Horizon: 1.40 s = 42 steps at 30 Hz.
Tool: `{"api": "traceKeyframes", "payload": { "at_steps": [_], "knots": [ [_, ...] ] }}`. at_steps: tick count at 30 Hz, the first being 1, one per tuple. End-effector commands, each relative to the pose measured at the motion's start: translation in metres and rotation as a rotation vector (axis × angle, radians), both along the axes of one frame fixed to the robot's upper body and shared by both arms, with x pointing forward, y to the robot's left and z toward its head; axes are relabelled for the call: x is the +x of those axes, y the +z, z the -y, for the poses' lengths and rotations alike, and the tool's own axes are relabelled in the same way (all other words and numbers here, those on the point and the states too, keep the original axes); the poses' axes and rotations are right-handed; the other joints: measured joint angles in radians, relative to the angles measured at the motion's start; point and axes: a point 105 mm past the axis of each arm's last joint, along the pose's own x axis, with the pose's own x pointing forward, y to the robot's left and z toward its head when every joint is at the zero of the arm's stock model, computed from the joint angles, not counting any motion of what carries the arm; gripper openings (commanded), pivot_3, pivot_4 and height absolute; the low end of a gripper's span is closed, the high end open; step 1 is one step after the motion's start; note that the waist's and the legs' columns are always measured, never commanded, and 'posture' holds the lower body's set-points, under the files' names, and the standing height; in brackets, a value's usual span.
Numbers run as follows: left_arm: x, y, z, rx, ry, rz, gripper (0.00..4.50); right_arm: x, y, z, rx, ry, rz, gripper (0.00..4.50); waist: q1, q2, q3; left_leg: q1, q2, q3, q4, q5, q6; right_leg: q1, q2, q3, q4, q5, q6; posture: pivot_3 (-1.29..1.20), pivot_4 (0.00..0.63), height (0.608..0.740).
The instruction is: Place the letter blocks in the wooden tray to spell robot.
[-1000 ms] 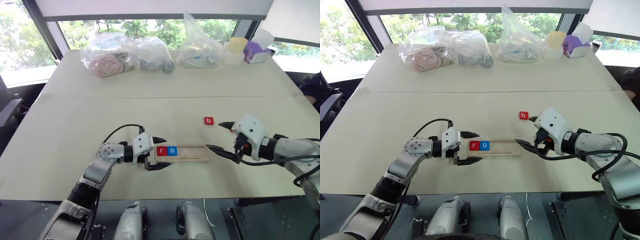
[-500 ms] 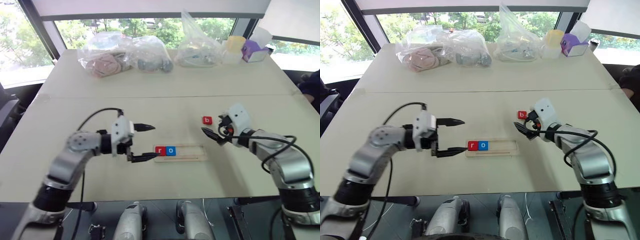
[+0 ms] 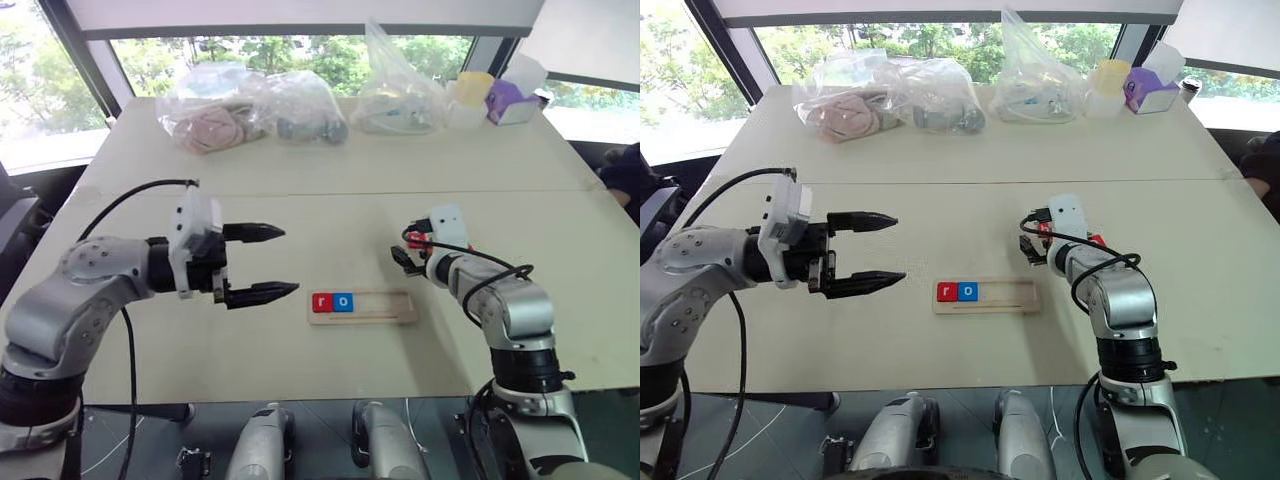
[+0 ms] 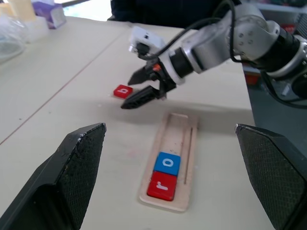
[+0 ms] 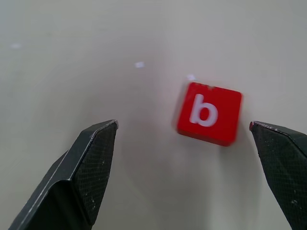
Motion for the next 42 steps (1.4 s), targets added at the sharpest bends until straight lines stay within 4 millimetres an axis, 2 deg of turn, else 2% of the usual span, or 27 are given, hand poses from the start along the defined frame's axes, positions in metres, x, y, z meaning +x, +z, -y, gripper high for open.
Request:
{"api": "traceKeyframes", "payload": {
  "at_steps": [1, 5, 12, 18, 19, 20, 24, 25, 29, 31, 33, 36, 40, 42],
  "knots": [
    [-0.01, 0.002, 0.004, 0.023, -0.039, 0.027, 4.47, 0.004, 0.016, 0.006, 0.01, -0.038, 0.06, 4.5, -0.001, 0.0, 0.0, 0.0, 0.0, 0.0, 0.0, 0.0, 0.0, 0.0, 0.0, 0.0, 0.0, 0.0, 0.0, 0.0, 0.15, 0.74],
    [-0.01, 0.001, 0.006, 0.027, -0.039, 0.036, 4.47, 0.005, 0.012, 0.012, 0.037, -0.063, 0.042, 4.5, -0.006, 0.0, 0.0, 0.0, 0.0, 0.0, 0.0, 0.0, 0.0, 0.0, 0.0, 0.0, 0.0, 0.0, 0.0, 0.0, 0.15, 0.74],
    [-0.005, 0.003, 0.01, 0.013, -0.026, 0.053, 4.47, 0.013, -0.011, 0.011, 0.103, -0.087, -0.038, 4.5, -0.021, 0.0, 0.0, 0.002, 0.0, -0.001, 0.0, 0.0, 0.0, 0.001, 0.0, 0.0, 0.0, 0.0, 0.0, 0.0, 0.15, 0.74],
    [-0.003, 0.001, 0.012, 0.007, -0.018, 0.063, 4.47, 0.023, -0.016, 0.008, 0.122, -0.092, -0.048, 4.5, -0.022, -0.001, -0.001, 0.007, 0.001, -0.001, 0.0, 0.0, 0.0, 0.006, 0.0, 0.0, 0.0, 0.0, 0.0, 0.0, 0.15, 0.74],
    [-0.003, 0.001, 0.012, 0.006, -0.019, 0.063, 4.5, 0.024, -0.016, 0.008, 0.124, -0.094, -0.048, 3.96, -0.022, -0.001, -0.001, 0.007, 0.001, -0.001, 0.0, 0.0, 0.0, 0.006, 0.0, 0.001, 0.0, 0.0, 0.0, 0.0, 0.15, 0.74],
    [-0.002, 0.001, 0.012, 0.007, -0.018, 0.067, 4.5, 0.025, -0.017, 0.007, 0.121, -0.093, -0.049, 3.68, -0.023, -0.001, -0.001, 0.007, 0.001, -0.001, 0.0, 0.0, 0.0, 0.006, 0.0, 0.001, 0.0, 0.0, 0.0, 0.0, 0.15, 0.74],
    [0.002, 0.0, 0.016, -0.001, -0.012, 0.075, 4.5, 0.026, -0.02, 0.003, 0.105, -0.073, -0.055, 1.54, -0.027, -0.001, -0.001, 0.008, 0.002, -0.001, 0.0, 0.0, 0.0, 0.005, 0.0, 0.001, 0.0, 0.0, 0.0, 0.0, 0.15, 0.74],
    [0.003, 0.0, 0.016, -0.004, -0.011, 0.075, 4.5, 0.026, -0.021, 0.001, 0.102, -0.071, -0.057, 1.18, -0.03, -0.001, -0.001, 0.008, 0.002, -0.001, -0.001, 0.0, 0.0, 0.005, 0.0, 0.001, 0.0, 0.0, 0.0, 0.0, 0.15, 0.74],
    [0.007, 0.0, 0.02, -0.018, -0.02, 0.073, 4.5, 0.022, -0.016, 0.006, 0.07, -0.066, -0.039, 1.15, -0.036, -0.001, -0.001, 0.008, 0.002, -0.001, -0.001, 0.0, 0.0, 0.005, 0.001, 0.001, 0.001, 0.0, 0.0, 0.0, 0.15, 0.74],
    [0.008, -0.002, 0.021, -0.021, -0.028, 0.069, 4.5, 0.014, -0.008, 0.012, 0.048, -0.062, -0.024, 1.15, -0.037, -0.001, -0.001, 0.008, 0.002, -0.001, -0.002, 0.0, 0.0, 0.005, 0.001, 0.001, 0.0, 0.0, 0.0, 0.0, 0.15, 0.74],
    [0.009, -0.003, 0.022, -0.023, -0.037, 0.067, 4.5, -0.002, 0.002, 0.02, 0.037, -0.047, -0.014, 1.15, -0.03, -0.001, -0.001, 0.007, 0.002, -0.001, -0.003, 0.0, 0.0, 0.004, 0.001, 0.001, 0.0, 0.0, 0.0, 0.0, 0.15, 0.74],
    [0.009, -0.006, 0.023, -0.025, -0.051, 0.057, 4.5, -0.039, 0.013, 0.026, 0.027, -0.012, -0.032, 1.15, -0.01, 0.0, 0.0, 0.003, 0.002, -0.002, -0.004, 0.0, 0.0, 0.001, 0.0, 0.0, 0.0, -0.001, 0.001, 0.0, 0.15, 0.74],
    [0.013, -0.013, 0.022, -0.021, -0.056, 0.047, 4.5, -0.089, 0.011, 0.018, 0.031, 0.013, -0.092, 1.15, -0.012, 0.0, 0.0, -0.002, 0.002, -0.002, -0.003, 0.0, 0.0, -0.003, 0.0, 0.0, 0.0, -0.001, 0.002, 0.0, 0.15, 0.74],
    [0.016, -0.016, 0.022, -0.022, -0.055, 0.045, 4.5, -0.108, 0.007, 0.015, 0.029, -0.007, -0.103, 1.15, -0.014, 0.0, 0.0, -0.002, 0.002, -0.001, -0.003, 0.0, 0.0, -0.003, -0.001, 0.0, 0.0, -0.001, 0.001, 0.0, 0.15, 0.74]
  ]
}}
